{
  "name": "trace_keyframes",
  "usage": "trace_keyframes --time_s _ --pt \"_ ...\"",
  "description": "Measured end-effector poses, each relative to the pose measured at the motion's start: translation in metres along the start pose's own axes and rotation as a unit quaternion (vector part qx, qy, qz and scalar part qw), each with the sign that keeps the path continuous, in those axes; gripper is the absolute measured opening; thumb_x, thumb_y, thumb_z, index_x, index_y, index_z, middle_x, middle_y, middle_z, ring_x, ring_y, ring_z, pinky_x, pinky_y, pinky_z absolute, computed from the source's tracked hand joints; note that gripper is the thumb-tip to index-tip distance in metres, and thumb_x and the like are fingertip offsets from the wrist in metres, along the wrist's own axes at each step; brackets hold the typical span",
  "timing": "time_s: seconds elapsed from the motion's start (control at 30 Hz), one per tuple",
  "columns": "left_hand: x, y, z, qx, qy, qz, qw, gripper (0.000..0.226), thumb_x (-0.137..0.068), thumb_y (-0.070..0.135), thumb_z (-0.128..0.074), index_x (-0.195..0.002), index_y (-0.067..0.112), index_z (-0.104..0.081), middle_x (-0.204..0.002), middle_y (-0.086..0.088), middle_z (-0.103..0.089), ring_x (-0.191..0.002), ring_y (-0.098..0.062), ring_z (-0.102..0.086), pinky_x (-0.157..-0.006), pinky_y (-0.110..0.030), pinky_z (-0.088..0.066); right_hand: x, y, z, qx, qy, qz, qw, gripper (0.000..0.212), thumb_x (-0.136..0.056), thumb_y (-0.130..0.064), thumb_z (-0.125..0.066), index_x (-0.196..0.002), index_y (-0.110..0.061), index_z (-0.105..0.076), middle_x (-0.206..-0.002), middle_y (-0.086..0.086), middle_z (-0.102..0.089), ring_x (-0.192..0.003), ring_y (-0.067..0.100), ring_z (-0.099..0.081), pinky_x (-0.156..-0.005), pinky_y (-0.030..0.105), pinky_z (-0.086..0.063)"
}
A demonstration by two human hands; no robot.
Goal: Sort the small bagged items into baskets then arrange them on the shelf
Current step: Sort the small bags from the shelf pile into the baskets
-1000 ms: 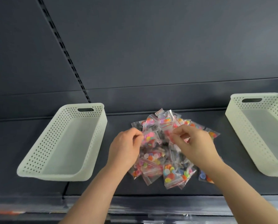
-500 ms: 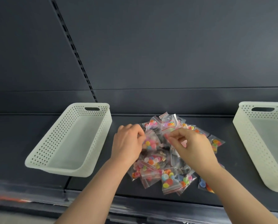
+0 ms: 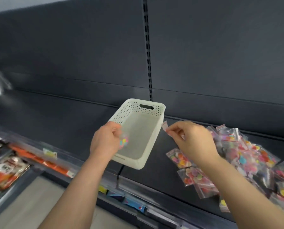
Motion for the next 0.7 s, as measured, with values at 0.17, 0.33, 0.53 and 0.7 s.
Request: trace_keyframes --time_s 0.17,0.33,0.53,0.7 --pt "0.005 -0.023 0.020 -0.024 0.014 -0.022 0.999 0.021 -0.096 0.014 -0.056 -0.104 0.028 -0.069 -0.101 0.009 -0.071 -0.092 -0.016 -0.065 -0.081 -0.040 -0.056 -0.034 -0.063 -0.036 0.041 0.006 0.113 0.993 0.007 -0.085 -0.024 -0.065 -0.085 -0.026 -0.072 -0.080 -0.008 -0.070 -0.074 0.021 -0.065 -0.064 0.031 -0.048" --pt "0.005 -0.011 0.017 -0.013 -0.006 -0.063 0.998 0.017 -0.096 0.016 -0.059 -0.103 0.028 -0.069 -0.095 0.014 -0.070 -0.087 -0.011 -0.067 -0.078 -0.035 -0.056 -0.041 -0.065 -0.080 0.109 -0.146 0.120 0.976 0.022 -0.093 -0.031 -0.055 -0.111 -0.030 -0.068 -0.112 -0.009 -0.065 -0.109 0.017 -0.056 -0.090 0.033 -0.038" --pt "0.025 0.060 -0.027 -0.037 -0.063 -0.182 0.981 0.015 -0.097 0.024 -0.057 -0.107 0.029 -0.067 -0.096 0.018 -0.068 -0.093 -0.007 -0.062 -0.081 -0.029 -0.050 -0.001 0.008 -0.016 0.113 -0.062 0.023 0.991 0.015 -0.082 -0.013 -0.068 -0.092 -0.021 -0.074 -0.091 -0.002 -0.072 -0.087 0.025 -0.066 -0.074 0.037 -0.052" --pt "0.064 0.117 -0.084 -0.048 -0.150 -0.293 0.943 0.016 -0.095 0.026 -0.060 -0.109 0.029 -0.066 -0.103 0.013 -0.068 -0.095 -0.007 -0.062 -0.083 -0.029 -0.052 0.053 0.069 0.026 0.141 -0.046 -0.079 0.986 0.016 -0.080 -0.007 -0.069 -0.087 -0.020 -0.075 -0.084 -0.002 -0.073 -0.075 0.023 -0.067 -0.057 0.034 -0.054"
Point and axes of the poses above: each hand's wrist, its own x-axis away from the middle knuckle, its own z-axis out of the back of the hand, y = z × x, the point moved 9 cm from there along -x, towards the middle knuckle
